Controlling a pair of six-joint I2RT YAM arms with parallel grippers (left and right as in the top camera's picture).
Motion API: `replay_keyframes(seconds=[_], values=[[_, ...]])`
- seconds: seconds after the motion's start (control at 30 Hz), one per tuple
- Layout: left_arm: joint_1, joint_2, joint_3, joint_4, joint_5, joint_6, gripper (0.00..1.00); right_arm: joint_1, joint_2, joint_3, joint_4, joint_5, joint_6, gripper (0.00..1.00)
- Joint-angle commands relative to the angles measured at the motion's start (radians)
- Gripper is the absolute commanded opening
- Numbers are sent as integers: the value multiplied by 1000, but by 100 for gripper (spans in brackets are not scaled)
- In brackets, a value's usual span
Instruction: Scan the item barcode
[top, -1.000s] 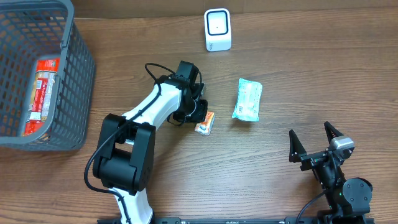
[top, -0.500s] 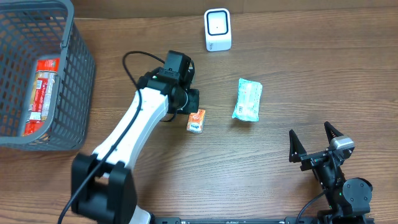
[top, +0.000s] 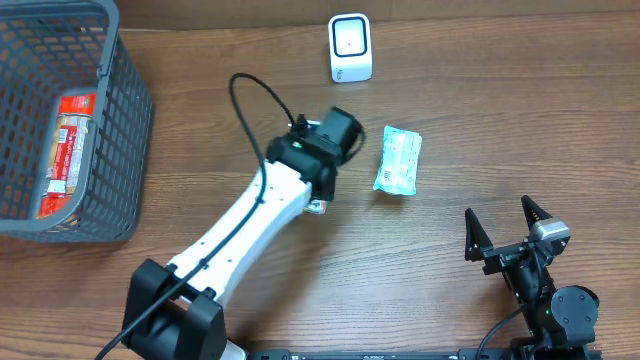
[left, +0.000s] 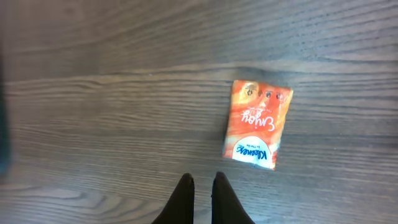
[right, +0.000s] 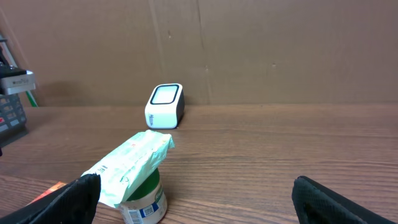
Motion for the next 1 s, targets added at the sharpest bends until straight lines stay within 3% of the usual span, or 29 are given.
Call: replay_keyframes(seconds=[0.0, 0.23, 0.43, 0.5, 0.53, 0.57, 0.6, 0.8, 0.97], values=[[-57, 4, 6, -3, -167, -90, 4, -3, -7, -11, 5, -5, 3, 100], [-92, 79, 6, -26, -208, -124, 4, -3, -7, -11, 5, -5, 3, 100], [-61, 187, 8, 4, -48, -56, 8, -3, -7, -11, 5, -5, 2, 100], [-23, 181, 14, -13, -42, -42, 14, -3, -7, -11, 5, -5, 3, 100], [5, 177, 22, -20, -16, -15, 25, -3, -7, -11, 5, -5, 3, 100], [37, 172, 32, -24, 27, 24, 41, -3, -7, -11, 5, -5, 3, 100], [73, 169, 43, -25, 94, 63, 48, -3, -7, -11, 5, -5, 3, 100], [283, 170, 54, 12, 644, 344, 52, -3, -7, -11, 5, -5, 3, 100], [358, 170, -1, 77, 686, 368, 51, -3, -7, -11, 5, -5, 2, 100]])
